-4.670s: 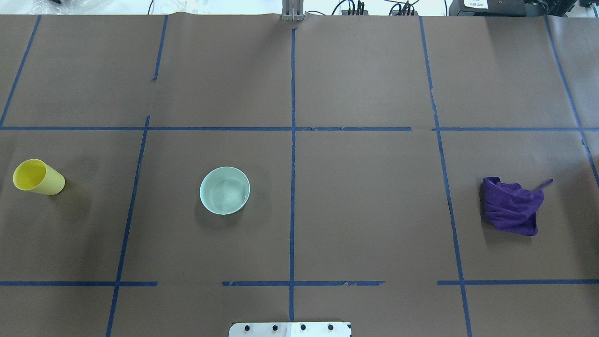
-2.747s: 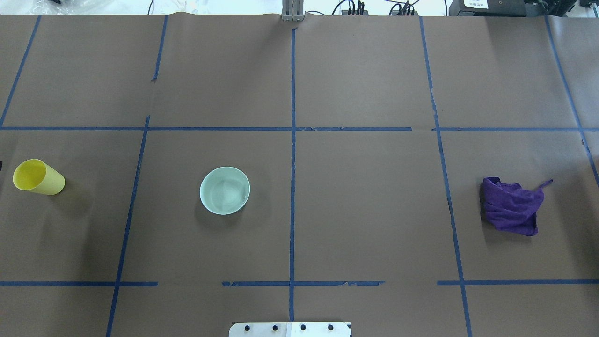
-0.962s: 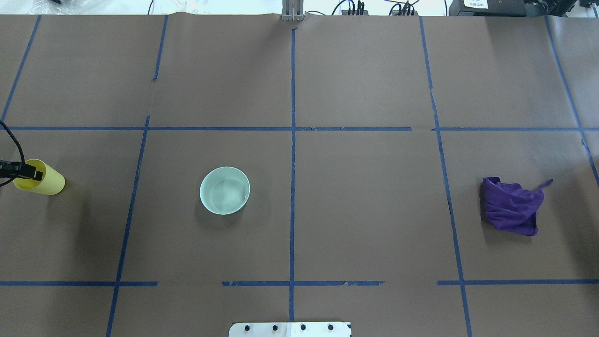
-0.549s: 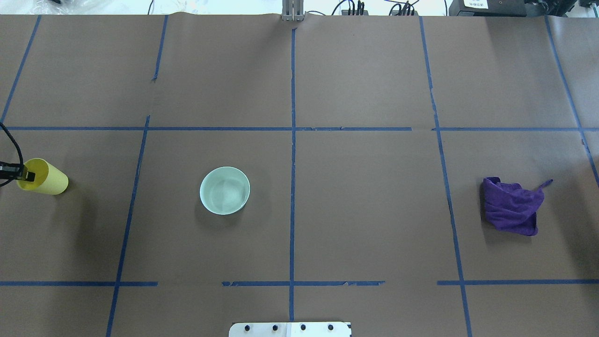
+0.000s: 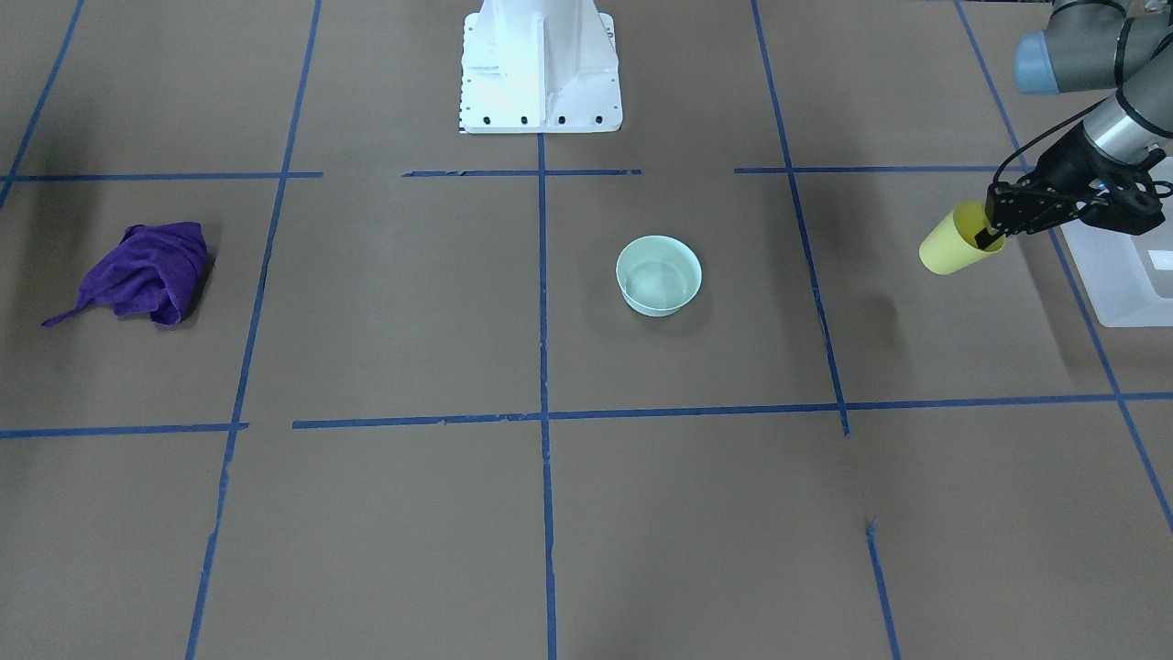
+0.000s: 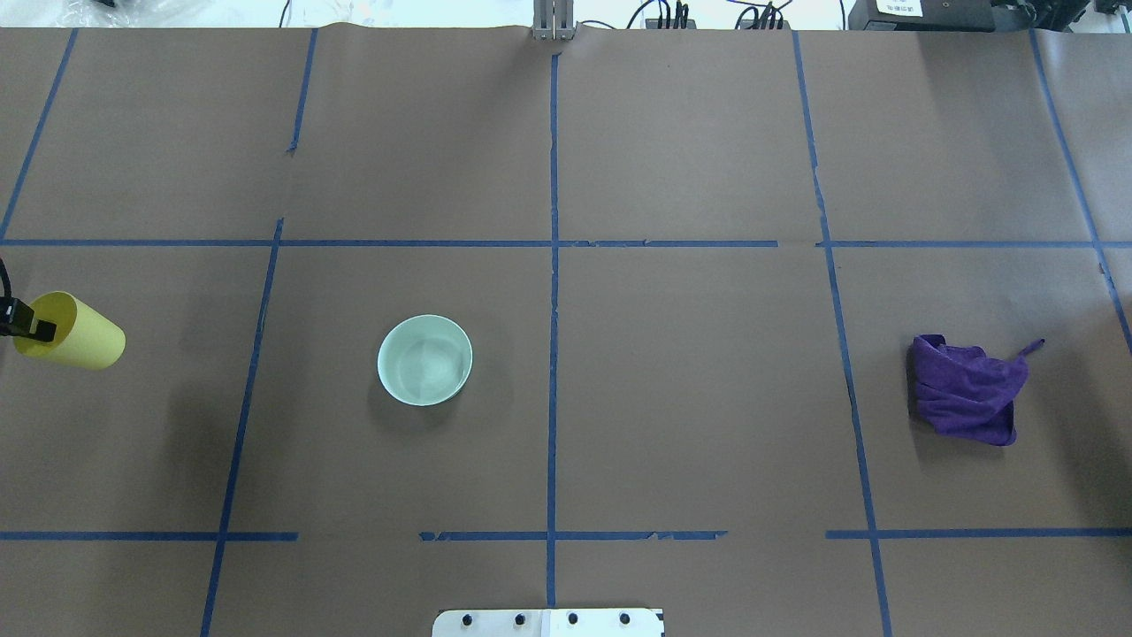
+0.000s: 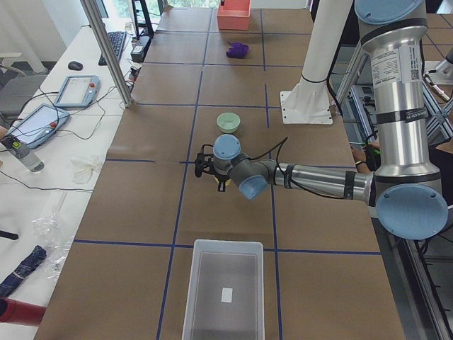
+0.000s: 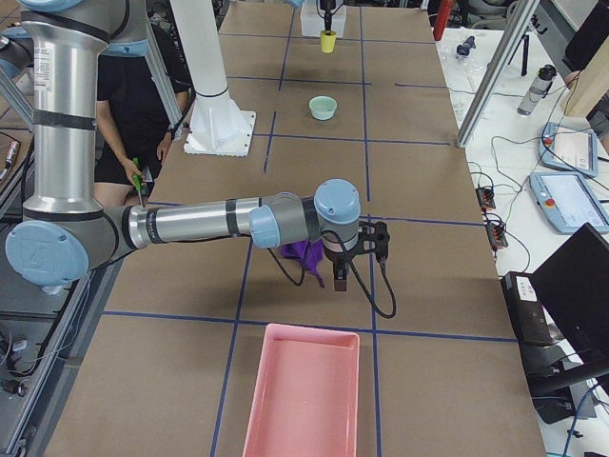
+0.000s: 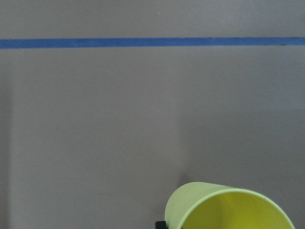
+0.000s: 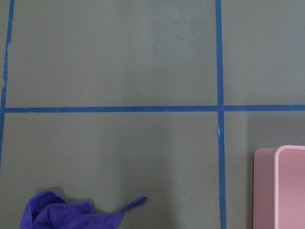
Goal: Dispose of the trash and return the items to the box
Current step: 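Lift the yellow cup with the left gripper while the right reaches for the cloth, then grasp the purple cloth with the right gripper while the left carries the cup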
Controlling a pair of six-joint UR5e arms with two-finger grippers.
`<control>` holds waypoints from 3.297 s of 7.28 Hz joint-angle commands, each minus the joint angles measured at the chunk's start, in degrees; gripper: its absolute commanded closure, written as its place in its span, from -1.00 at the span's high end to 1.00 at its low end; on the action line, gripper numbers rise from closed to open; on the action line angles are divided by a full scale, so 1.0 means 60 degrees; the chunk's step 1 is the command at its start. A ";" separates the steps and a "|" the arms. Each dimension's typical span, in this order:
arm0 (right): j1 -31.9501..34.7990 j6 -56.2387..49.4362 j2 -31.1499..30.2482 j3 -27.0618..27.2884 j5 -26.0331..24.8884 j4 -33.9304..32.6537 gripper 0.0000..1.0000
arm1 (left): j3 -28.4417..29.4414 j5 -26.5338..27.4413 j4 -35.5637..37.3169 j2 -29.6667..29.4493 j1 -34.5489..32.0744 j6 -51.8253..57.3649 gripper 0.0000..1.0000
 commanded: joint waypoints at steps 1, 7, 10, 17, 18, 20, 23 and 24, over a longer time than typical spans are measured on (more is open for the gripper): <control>-0.0782 0.1422 -0.0050 0.0184 -0.0585 0.0699 1.00 | -0.1515 0.0018 0.1868 0.0010 -0.0330 0.0365 -1.00; -0.4150 0.6452 -0.0549 0.0345 -0.1774 0.4221 1.00 | -0.1843 0.1419 0.7328 -0.2050 -0.3547 0.6525 -1.00; -0.5951 0.6835 -0.0563 0.0405 -0.2752 0.4221 1.00 | -0.0865 0.1923 0.8336 -0.3110 -0.4695 0.8479 -1.00; -0.7012 0.6865 -0.0945 0.0492 -0.2874 0.3899 -0.99 | 0.0570 0.1893 0.7987 -0.3169 -0.5194 0.9754 -1.00; -0.6997 0.6865 -0.0973 0.0667 -0.2961 0.3884 -1.00 | 0.0719 0.1893 0.7795 -0.3154 -0.5253 0.9758 -1.00; -0.6721 0.6850 -0.0901 0.0886 -0.2743 0.3492 -1.00 | 0.1200 0.1879 0.7402 -0.3081 -0.5254 0.9772 -1.00; -0.5712 0.6836 -0.0697 0.2829 -0.2028 0.1109 -1.00 | 0.2094 0.1864 0.6318 -0.2615 -0.5283 1.0150 -1.00; -0.5012 0.6836 0.0001 0.2938 -0.1691 0.0463 -1.00 | 0.2242 0.1849 0.6213 -0.2423 -0.5283 1.0182 -1.00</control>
